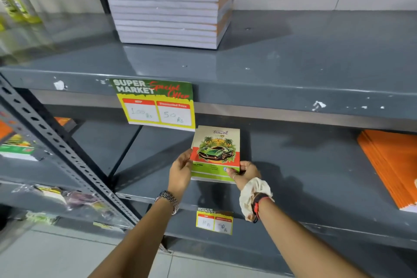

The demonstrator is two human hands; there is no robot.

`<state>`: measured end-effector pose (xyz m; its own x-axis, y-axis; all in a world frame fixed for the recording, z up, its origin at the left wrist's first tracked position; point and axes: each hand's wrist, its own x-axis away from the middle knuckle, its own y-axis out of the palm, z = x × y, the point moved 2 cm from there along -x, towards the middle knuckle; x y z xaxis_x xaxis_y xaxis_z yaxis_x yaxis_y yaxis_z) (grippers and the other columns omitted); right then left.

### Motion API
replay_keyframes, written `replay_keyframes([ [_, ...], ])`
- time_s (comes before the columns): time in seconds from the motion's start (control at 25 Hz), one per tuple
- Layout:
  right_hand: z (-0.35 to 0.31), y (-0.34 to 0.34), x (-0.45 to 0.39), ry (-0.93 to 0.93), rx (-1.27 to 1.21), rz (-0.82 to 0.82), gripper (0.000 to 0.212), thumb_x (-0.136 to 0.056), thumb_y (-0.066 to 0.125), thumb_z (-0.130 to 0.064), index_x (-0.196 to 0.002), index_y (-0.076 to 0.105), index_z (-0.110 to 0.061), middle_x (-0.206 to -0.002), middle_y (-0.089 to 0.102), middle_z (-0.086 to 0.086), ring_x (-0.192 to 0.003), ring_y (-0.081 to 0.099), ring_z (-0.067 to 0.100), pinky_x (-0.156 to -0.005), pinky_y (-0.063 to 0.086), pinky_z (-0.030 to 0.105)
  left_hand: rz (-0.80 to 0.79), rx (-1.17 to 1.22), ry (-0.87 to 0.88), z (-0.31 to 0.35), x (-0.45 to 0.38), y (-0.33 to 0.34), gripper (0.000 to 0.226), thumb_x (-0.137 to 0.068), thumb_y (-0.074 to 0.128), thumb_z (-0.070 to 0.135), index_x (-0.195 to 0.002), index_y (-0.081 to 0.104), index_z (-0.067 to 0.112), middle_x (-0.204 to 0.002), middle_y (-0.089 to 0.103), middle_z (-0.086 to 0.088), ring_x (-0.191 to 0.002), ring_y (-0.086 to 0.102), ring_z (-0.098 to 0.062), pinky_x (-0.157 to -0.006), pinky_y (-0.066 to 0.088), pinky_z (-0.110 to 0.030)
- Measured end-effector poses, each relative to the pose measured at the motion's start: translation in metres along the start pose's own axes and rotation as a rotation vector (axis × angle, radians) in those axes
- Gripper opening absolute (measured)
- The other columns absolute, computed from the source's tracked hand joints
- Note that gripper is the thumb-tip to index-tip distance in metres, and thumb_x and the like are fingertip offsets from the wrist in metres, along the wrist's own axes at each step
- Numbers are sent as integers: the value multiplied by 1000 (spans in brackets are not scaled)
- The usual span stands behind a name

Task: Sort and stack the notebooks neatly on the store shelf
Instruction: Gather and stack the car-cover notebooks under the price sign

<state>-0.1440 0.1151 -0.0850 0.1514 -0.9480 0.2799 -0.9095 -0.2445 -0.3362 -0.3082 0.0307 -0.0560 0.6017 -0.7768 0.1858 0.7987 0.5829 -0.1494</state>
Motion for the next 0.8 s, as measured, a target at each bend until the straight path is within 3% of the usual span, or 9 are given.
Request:
replay_keyframes([
  [0.28,3,1,0,-31,121,-7,38,-73,76,-24,-103,59,-8,-109,66,13,-95,65,27,-77,48,26,81,-19,-6,-10,-3,-7,31,-90,40,0,-106,64,12,-112,68,-8,-104,63,-23,-95,50,-38],
  [0.44,1,-6,3,-30,82,3,36,-82,65,-35,-109,59,-10,-116,64,11,-99,62,27,-88,48,32,85,41,-66,-3,0,-13,30,-94,42,18,-121,53,9,-123,56,-1,-104,54,-15,-95,42,-28],
  [0.52,1,-7,8,49,-40,-29,40,-89,48,-46,-107,55,-11,-119,60,10,-109,57,25,-97,41,32,7,84,-142,-4,0,-13,39,-95,37,35,-121,53,11,-116,56,0,-106,52,-14,-98,35,-27],
  [0.64,7,1,13,154,-226,-129,70,-85,28,-66,-129,51,-17,-135,55,9,-127,49,27,-113,32,41,-165,72,-155,-8,2,-9,57,-87,18,62,-98,65,31,-107,69,-1,-106,60,-15,-111,31,-35],
  [0.8,6,10,15,175,-345,-165,67,-88,22,-64,-130,51,-22,-136,55,8,-128,49,25,-116,28,41,-242,99,-142,-10,6,-2,62,-81,6,69,-98,58,41,-109,66,7,-103,58,-6,-115,21,-38],
])
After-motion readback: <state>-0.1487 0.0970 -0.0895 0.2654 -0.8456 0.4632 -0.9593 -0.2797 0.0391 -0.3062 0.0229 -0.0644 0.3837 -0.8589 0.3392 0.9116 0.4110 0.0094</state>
